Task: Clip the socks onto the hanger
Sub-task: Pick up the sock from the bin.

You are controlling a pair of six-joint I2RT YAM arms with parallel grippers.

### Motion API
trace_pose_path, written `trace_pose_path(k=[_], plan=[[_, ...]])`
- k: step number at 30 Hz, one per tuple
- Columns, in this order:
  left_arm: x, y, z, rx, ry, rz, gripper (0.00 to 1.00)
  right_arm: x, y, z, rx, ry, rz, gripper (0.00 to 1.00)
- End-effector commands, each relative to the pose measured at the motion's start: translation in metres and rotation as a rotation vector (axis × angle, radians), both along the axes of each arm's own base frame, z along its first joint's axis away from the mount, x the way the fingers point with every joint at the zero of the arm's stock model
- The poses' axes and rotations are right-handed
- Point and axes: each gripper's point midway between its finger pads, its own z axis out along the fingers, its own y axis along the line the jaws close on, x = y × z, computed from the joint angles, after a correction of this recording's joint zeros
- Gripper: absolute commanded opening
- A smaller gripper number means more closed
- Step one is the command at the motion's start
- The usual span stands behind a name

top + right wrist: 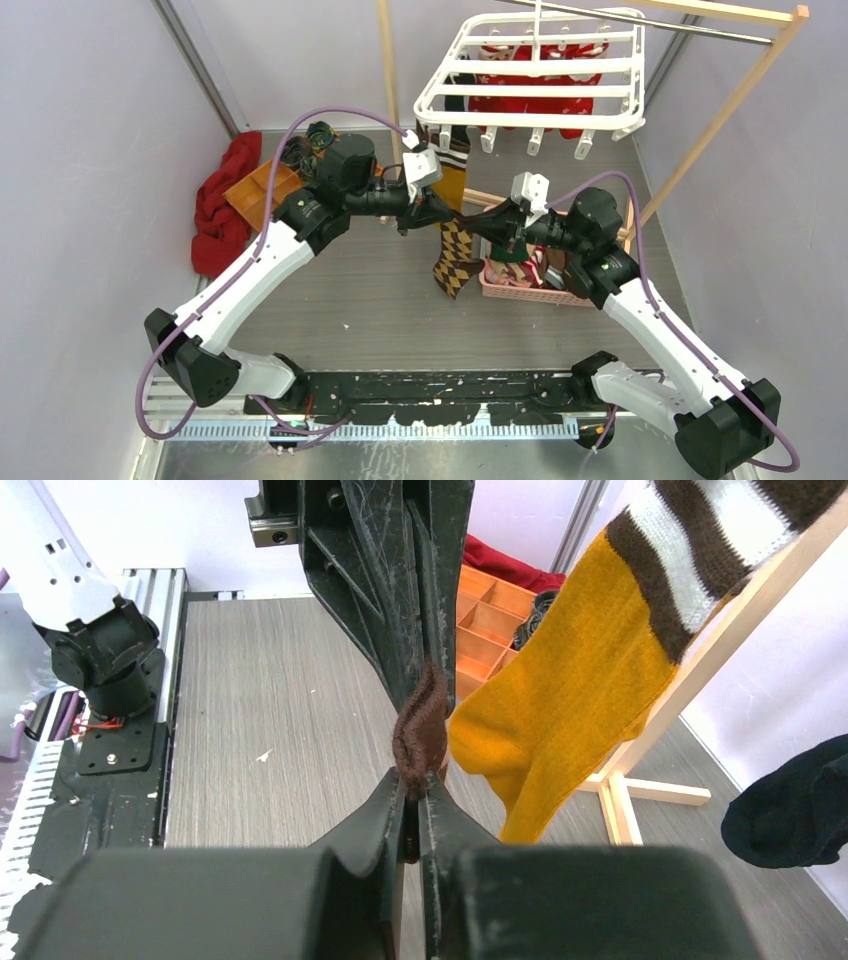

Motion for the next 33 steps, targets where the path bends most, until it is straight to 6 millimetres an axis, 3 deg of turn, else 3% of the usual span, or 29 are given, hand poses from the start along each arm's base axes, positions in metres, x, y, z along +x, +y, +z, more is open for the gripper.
trace_pose_path(k=[1, 3, 11, 14, 22, 27, 33], plan=[[-0.008, 0.001, 0.029, -0.092, -0.048, -0.020, 0.01, -0.005, -0.003, 0.040, 0.060, -0.091, -0.009, 0.05], [-0.010, 0.001, 0.029, -0.107, -0.043, -0.029, 0.05, -0.005, -0.003, 0.042, 0.063, -0.095, -0.012, 0.02], [-0.017, 0.007, 0.033, -0.224, -0.054, -0.039, 0.55, -0.008, -0.005, 0.053, 0.087, -0.095, -0.008, 0.01], [-0.014, 0.009, 0.039, -0.310, -0.038, -0.015, 0.62, -0.009, -0.005, 0.055, 0.099, -0.089, -0.001, 0.01], [-0.006, 0.008, 0.045, -0.472, 0.002, 0.020, 0.61, -0.009, -0.004, 0.062, 0.120, -0.089, 0.002, 0.01], [-0.004, 0.008, 0.048, -0.526, 0.019, 0.010, 0.51, -0.009, -0.005, 0.066, 0.133, -0.091, -0.002, 0.01], [-0.001, 0.009, 0.048, -0.566, 0.041, 0.009, 0.50, -0.008, -0.006, 0.071, 0.154, -0.086, -0.009, 0.01]])
